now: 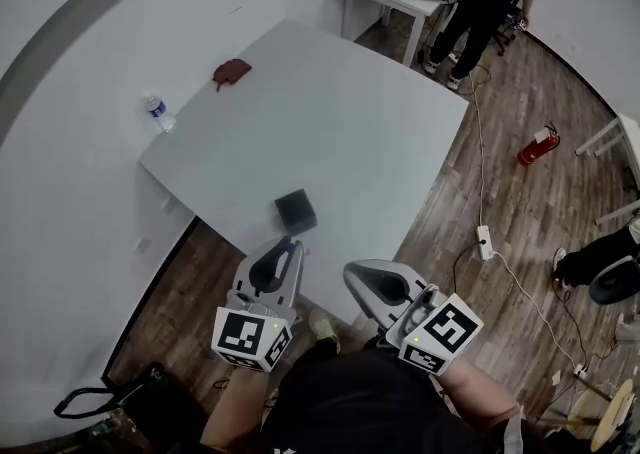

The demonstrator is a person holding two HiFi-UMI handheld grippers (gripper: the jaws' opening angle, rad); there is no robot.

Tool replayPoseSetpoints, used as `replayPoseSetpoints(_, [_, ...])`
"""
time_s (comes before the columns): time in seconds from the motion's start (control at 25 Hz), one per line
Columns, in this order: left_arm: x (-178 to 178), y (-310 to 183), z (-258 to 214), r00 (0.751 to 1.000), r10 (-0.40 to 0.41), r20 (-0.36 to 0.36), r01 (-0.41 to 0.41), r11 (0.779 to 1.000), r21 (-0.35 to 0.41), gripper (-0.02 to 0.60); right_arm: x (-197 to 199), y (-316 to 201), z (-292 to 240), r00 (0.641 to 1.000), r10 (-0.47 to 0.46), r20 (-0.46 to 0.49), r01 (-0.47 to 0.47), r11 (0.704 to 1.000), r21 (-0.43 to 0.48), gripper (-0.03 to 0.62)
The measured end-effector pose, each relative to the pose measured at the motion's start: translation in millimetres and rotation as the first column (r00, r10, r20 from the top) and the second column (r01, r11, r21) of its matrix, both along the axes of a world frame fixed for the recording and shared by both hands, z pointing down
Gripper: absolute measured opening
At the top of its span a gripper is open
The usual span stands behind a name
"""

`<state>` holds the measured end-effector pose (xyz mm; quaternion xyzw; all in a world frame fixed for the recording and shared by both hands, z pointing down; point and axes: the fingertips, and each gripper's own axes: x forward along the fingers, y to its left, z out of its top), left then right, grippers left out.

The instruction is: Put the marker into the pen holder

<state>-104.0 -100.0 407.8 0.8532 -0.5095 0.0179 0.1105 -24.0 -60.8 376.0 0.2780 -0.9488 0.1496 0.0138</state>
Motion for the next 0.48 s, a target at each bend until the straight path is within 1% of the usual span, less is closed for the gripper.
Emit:
replayPoseSetpoints(0.16, [-5.5,-28.8,13.1,0.999,0.018,0.031,-0.018,1.0,0.004,0.061,-6.7,-16.1,3.0,0.999,0.029,-0.016,-0.029,1.0,-0.008,0.017])
replayPoseSetpoints(0.36, [-6.8,-57.0,40.7,0.993,0.007,0.115,-0.006,1.0,-0.01,0.061,-3.6,-38.1,7.0,0.998,0.052,-0.019,-0.052,0.998,-0.021,0.017])
replayPoseSetpoints(0.48, [-3.3,-71.8,62.0,0.986,0.003,0.167,0.002,1.0,-0.031,0.061,-3.6,-52.8,14.3,0.999,0.034,-0.022,-0.034,0.999,-0.041,0.017])
